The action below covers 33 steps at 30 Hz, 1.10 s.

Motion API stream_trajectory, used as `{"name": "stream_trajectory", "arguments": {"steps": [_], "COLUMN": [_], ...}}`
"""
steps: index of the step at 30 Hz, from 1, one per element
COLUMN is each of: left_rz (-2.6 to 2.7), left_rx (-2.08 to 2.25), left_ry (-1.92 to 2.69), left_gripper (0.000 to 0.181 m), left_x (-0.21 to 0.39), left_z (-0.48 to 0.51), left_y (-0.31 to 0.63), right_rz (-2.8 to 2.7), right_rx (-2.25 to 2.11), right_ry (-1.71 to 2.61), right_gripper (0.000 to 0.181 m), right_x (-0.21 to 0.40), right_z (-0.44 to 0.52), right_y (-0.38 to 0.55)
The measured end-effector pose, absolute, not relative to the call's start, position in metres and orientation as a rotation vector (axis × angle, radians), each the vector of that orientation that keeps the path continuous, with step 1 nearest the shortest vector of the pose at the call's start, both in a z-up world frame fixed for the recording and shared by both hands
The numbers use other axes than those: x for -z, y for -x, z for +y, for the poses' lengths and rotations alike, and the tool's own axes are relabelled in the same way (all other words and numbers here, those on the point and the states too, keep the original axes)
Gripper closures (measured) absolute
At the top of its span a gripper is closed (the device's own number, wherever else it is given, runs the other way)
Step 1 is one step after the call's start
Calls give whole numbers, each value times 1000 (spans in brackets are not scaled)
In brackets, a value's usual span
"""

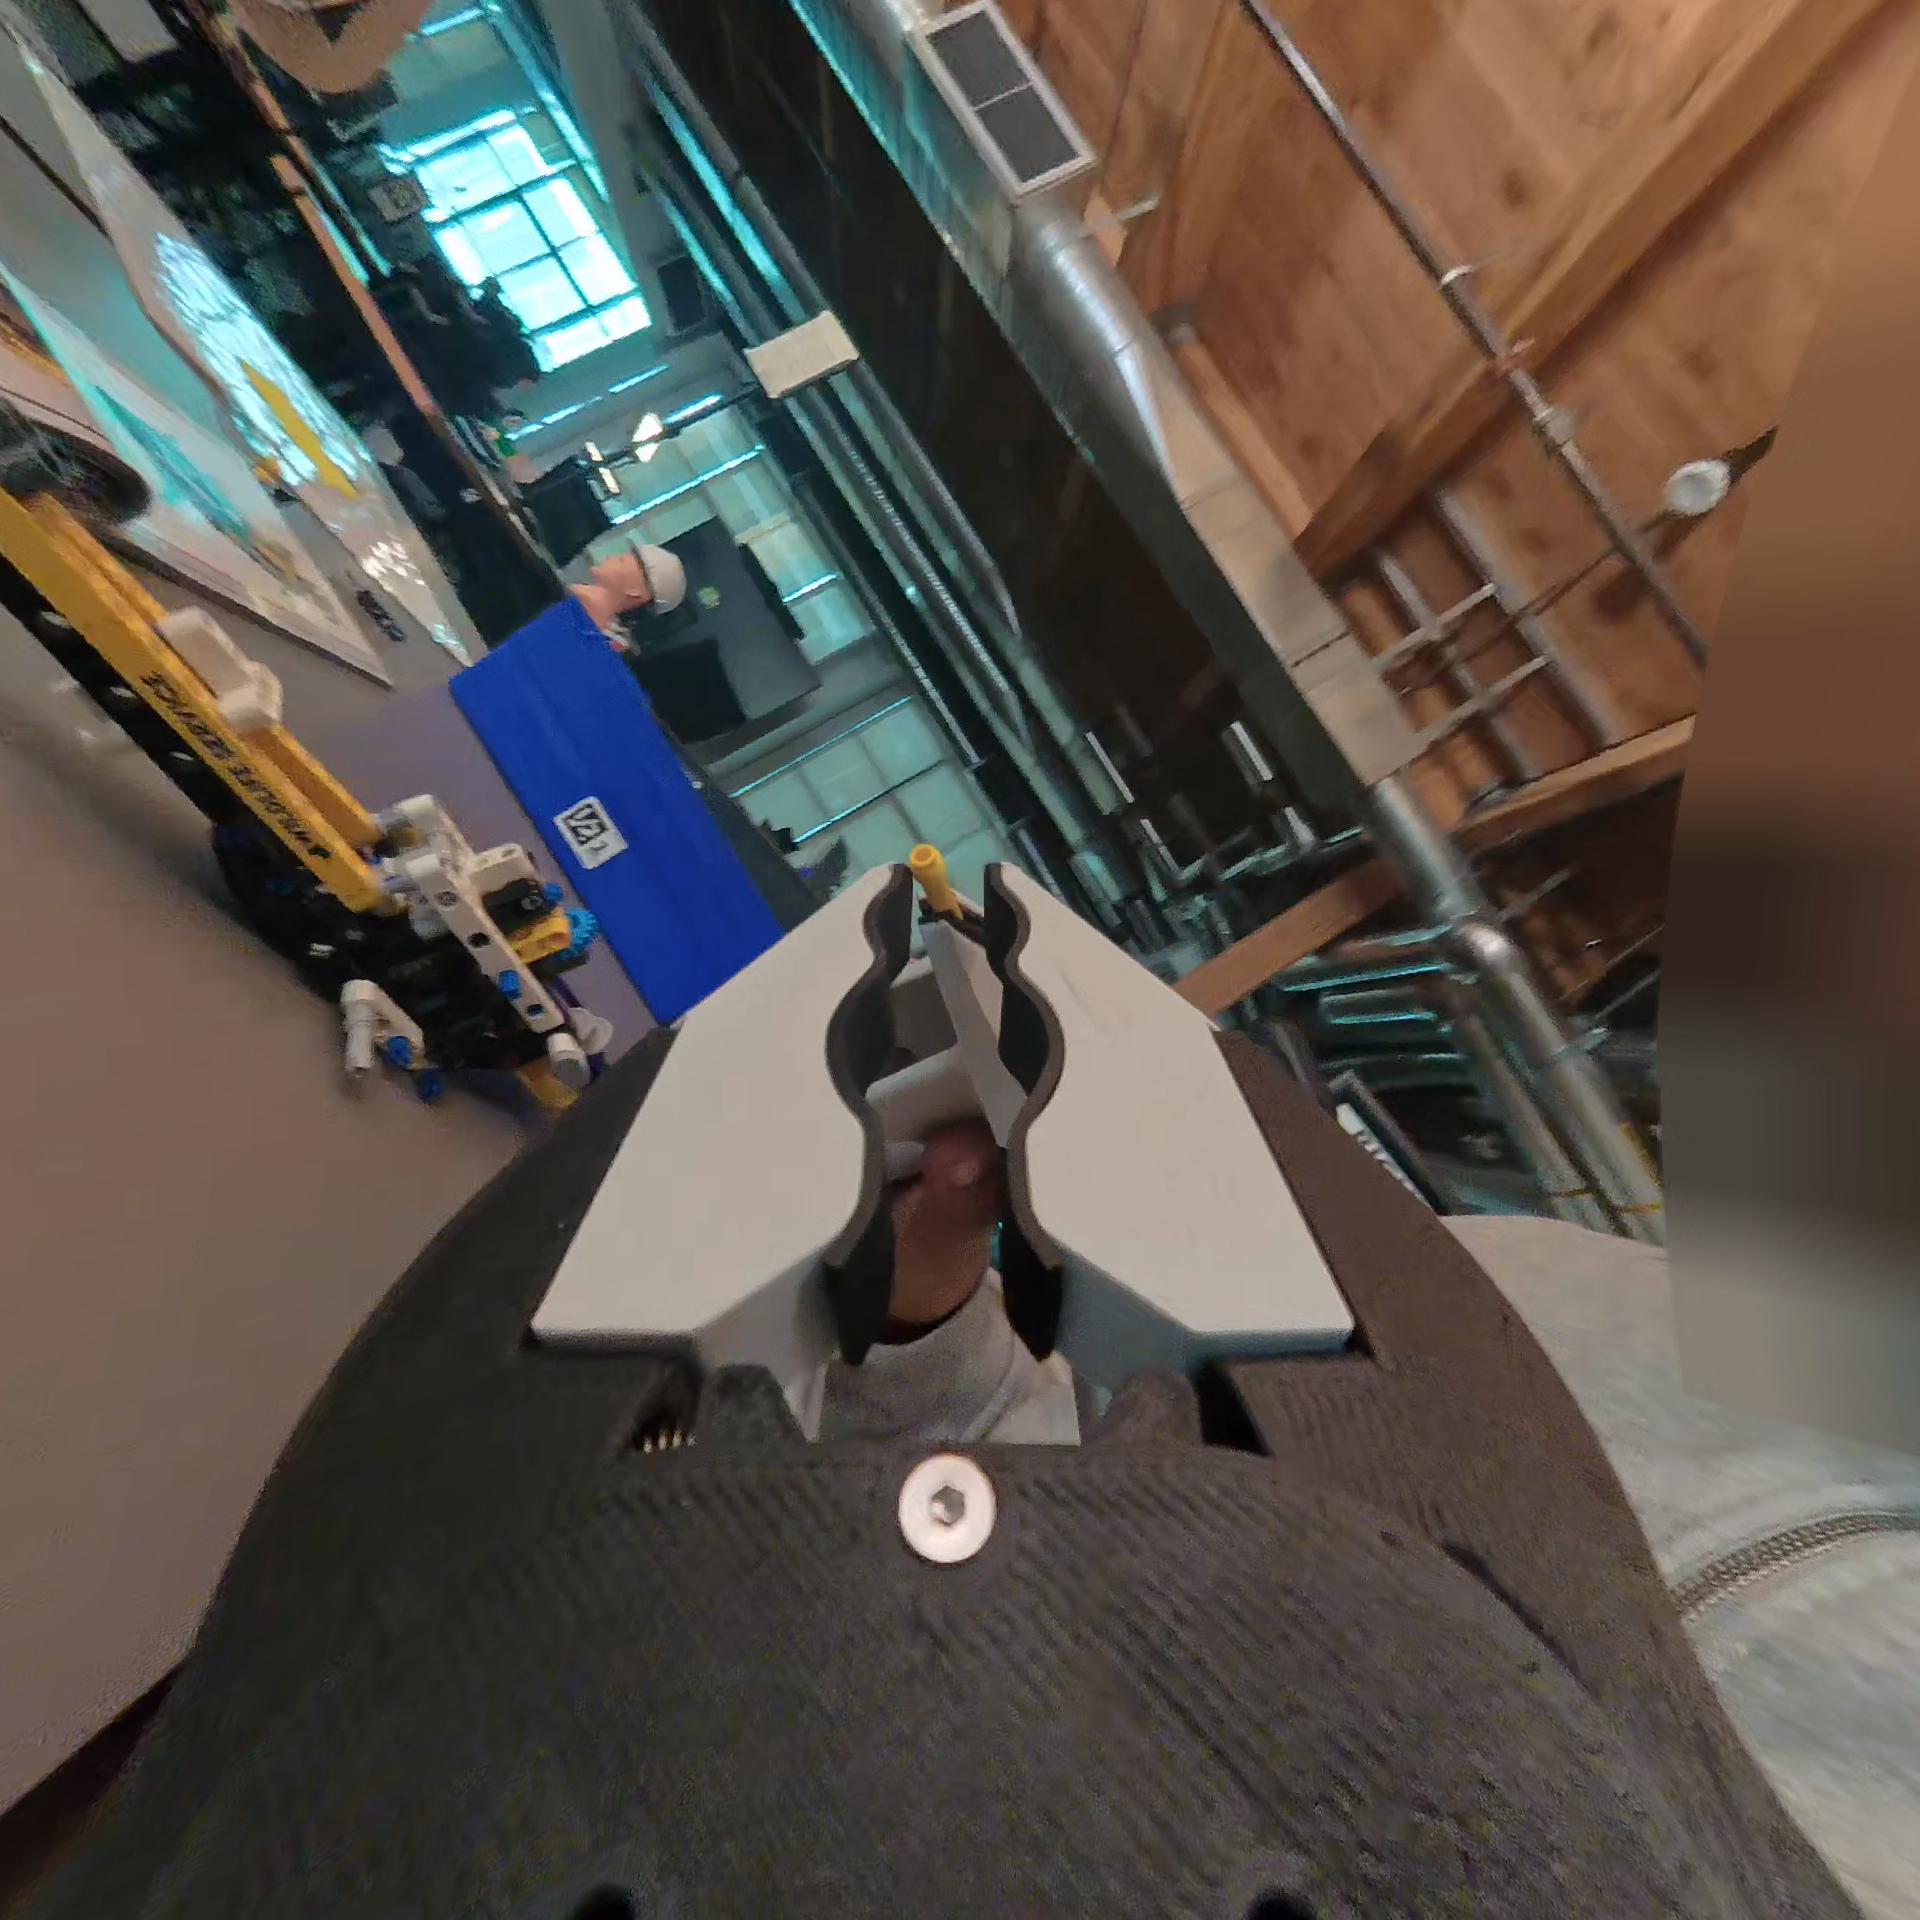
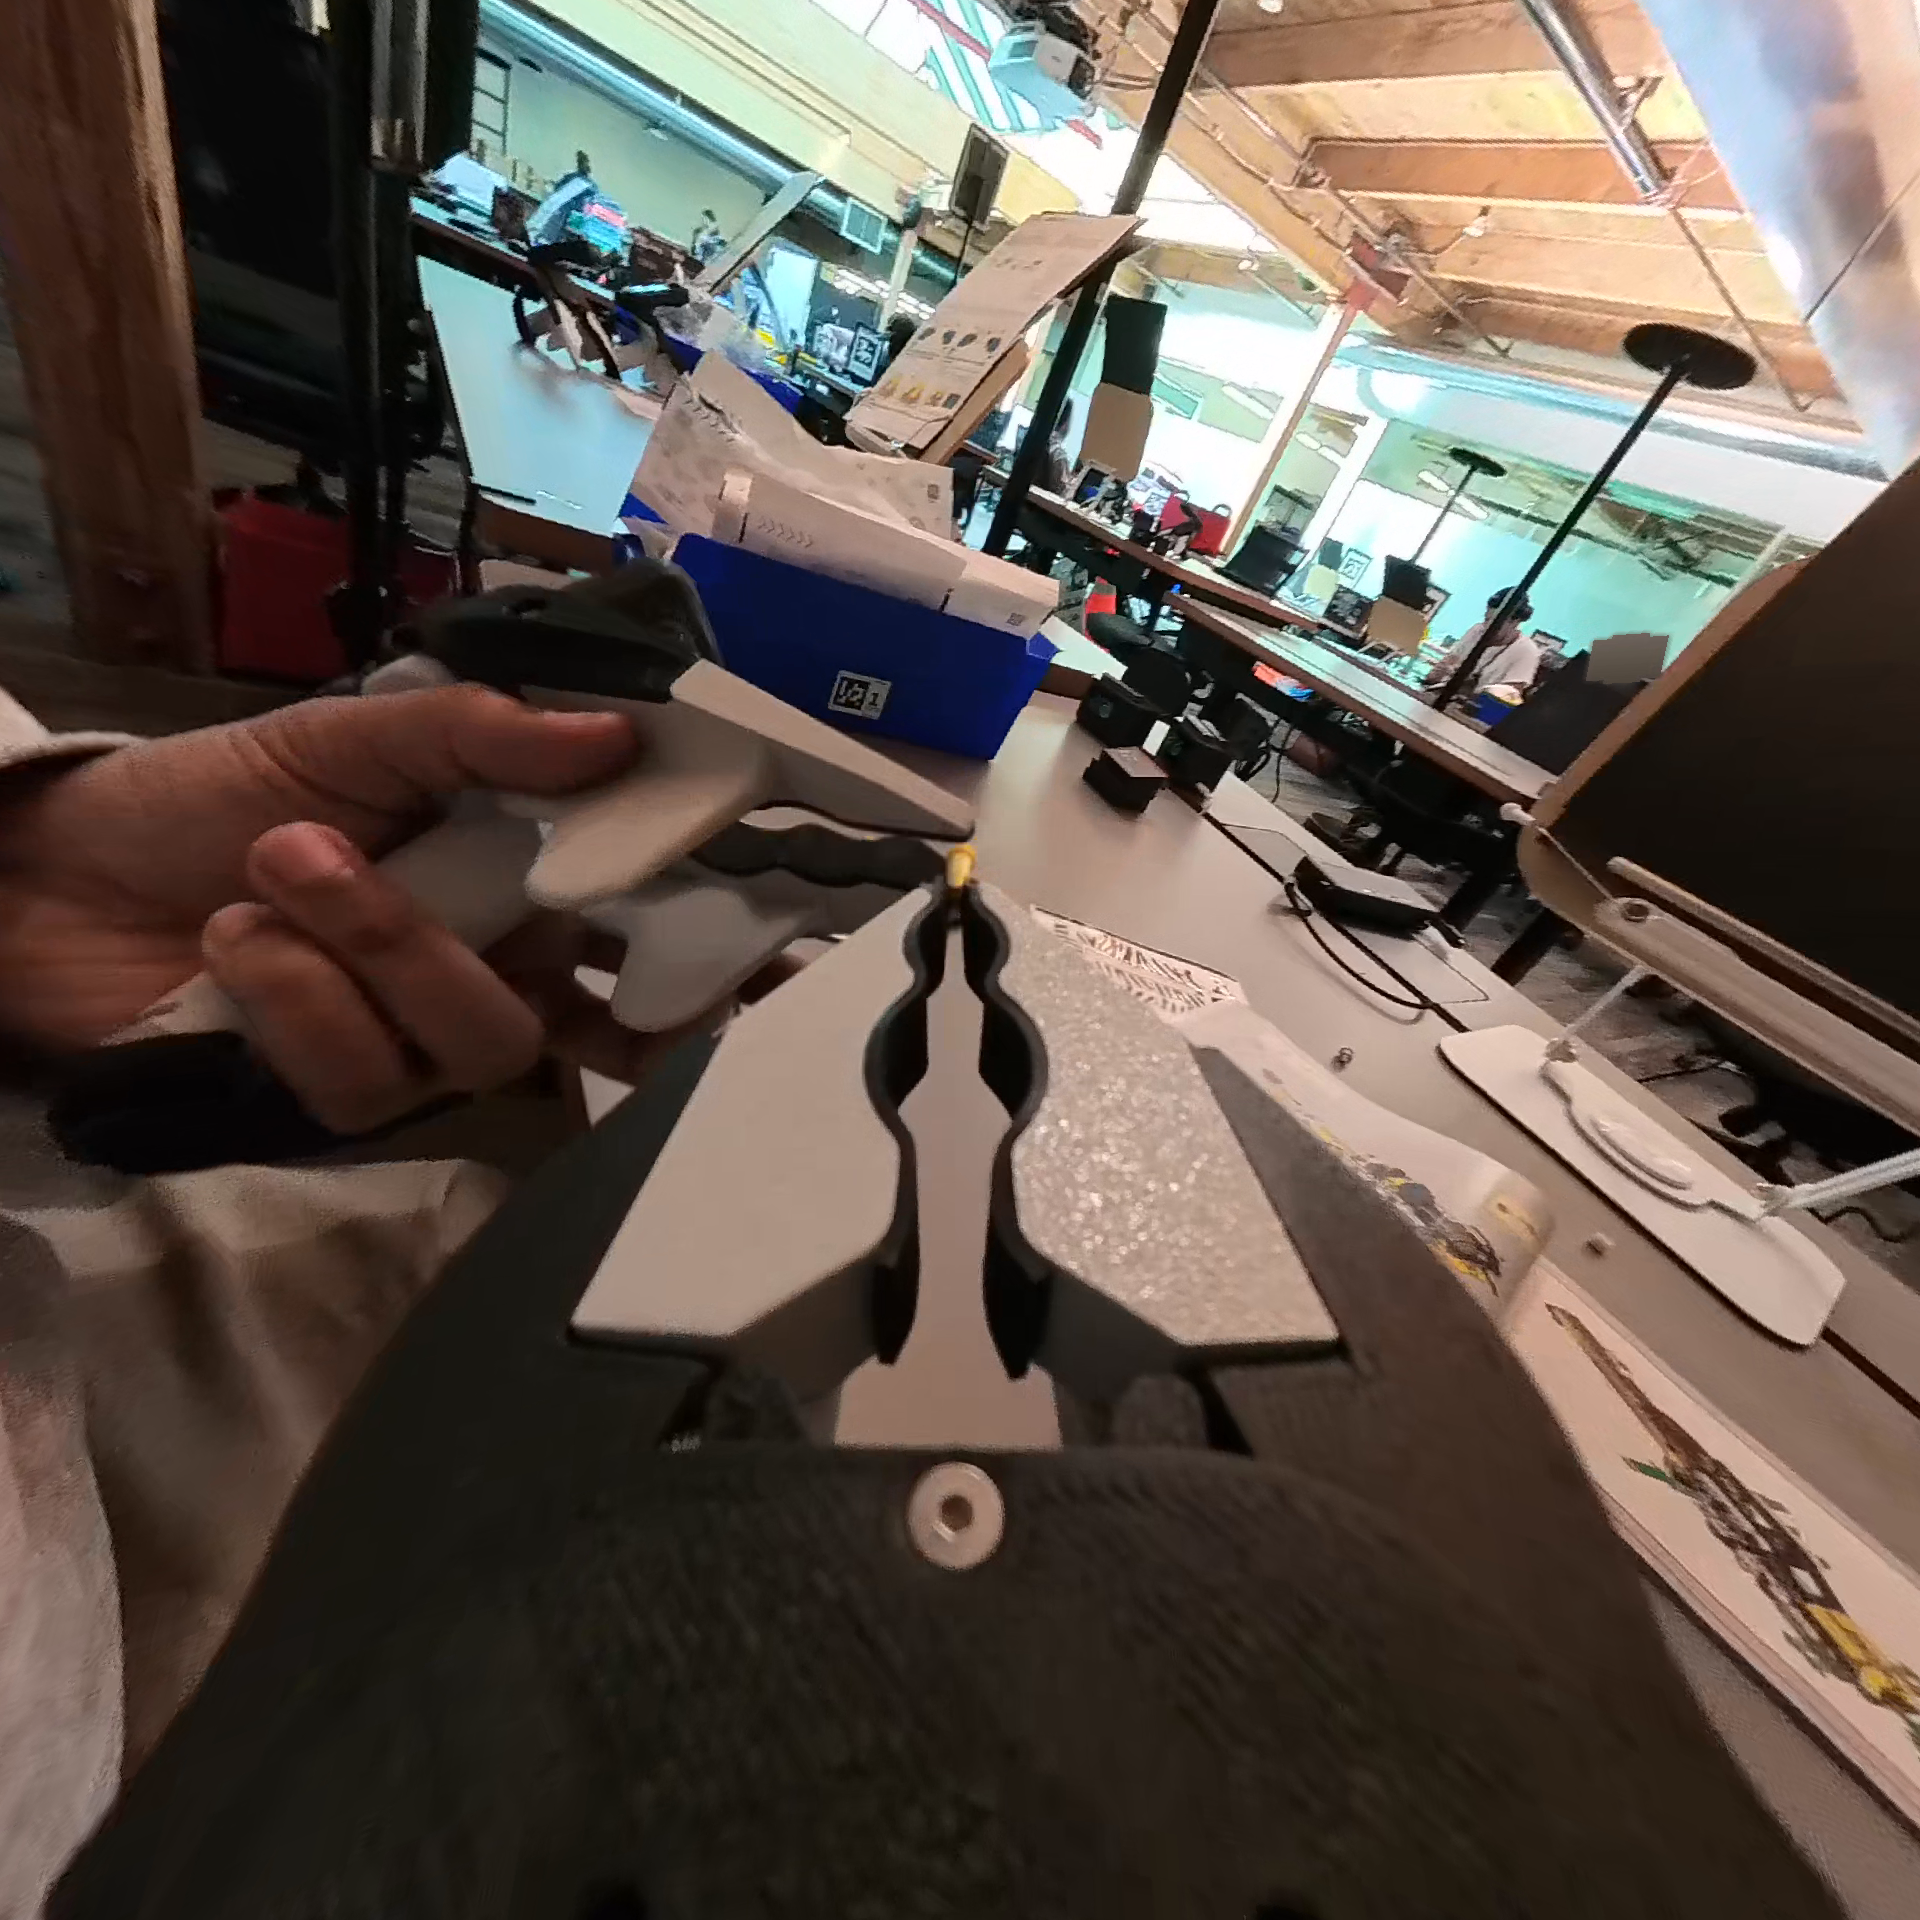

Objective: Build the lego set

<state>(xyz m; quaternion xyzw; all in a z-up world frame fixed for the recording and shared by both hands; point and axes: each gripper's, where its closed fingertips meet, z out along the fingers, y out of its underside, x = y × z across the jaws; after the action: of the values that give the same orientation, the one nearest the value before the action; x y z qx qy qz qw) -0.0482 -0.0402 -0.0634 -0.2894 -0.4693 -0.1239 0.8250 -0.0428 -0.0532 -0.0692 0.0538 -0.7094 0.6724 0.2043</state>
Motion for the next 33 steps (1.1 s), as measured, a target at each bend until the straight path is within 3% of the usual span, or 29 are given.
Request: {"name": "stream_trajectory", "arguments": {"steps": [2,10,21,24,26,29,33], "left_rz": [-1016,-1028,-1012,-1062,-1071,-1240,-1615], "left_rx": [253,402,428,365,227,-237,-803], "left_ry": [636,557,584,590,680,1065,1512], "left_gripper": [176,177,177,161,146,144,163], "left_x": [67,75,75,73,60,70,134], "left_z": [-41,-42,-36,-52,-79,-146,-263], "left_y": [50,53,51,57,60,67,53], "right_rz": [-1983,-1861,-2009,-2022,-2035,-2061,-2100], "right_rx": [-1871,-1806,-1866,-1932,-1956,-1938,-1930], "right_ry": [-171,-181,-171,-109,-71,-58,-25], "right_gripper": [181,173,179,179,179,179,178], "right_x": [71,72,77,71,68,71,83], "right_z": [-53,-52,-53,-49,-45,-39,-38], "right_y": [42,46,44,49,54,58,58]}}
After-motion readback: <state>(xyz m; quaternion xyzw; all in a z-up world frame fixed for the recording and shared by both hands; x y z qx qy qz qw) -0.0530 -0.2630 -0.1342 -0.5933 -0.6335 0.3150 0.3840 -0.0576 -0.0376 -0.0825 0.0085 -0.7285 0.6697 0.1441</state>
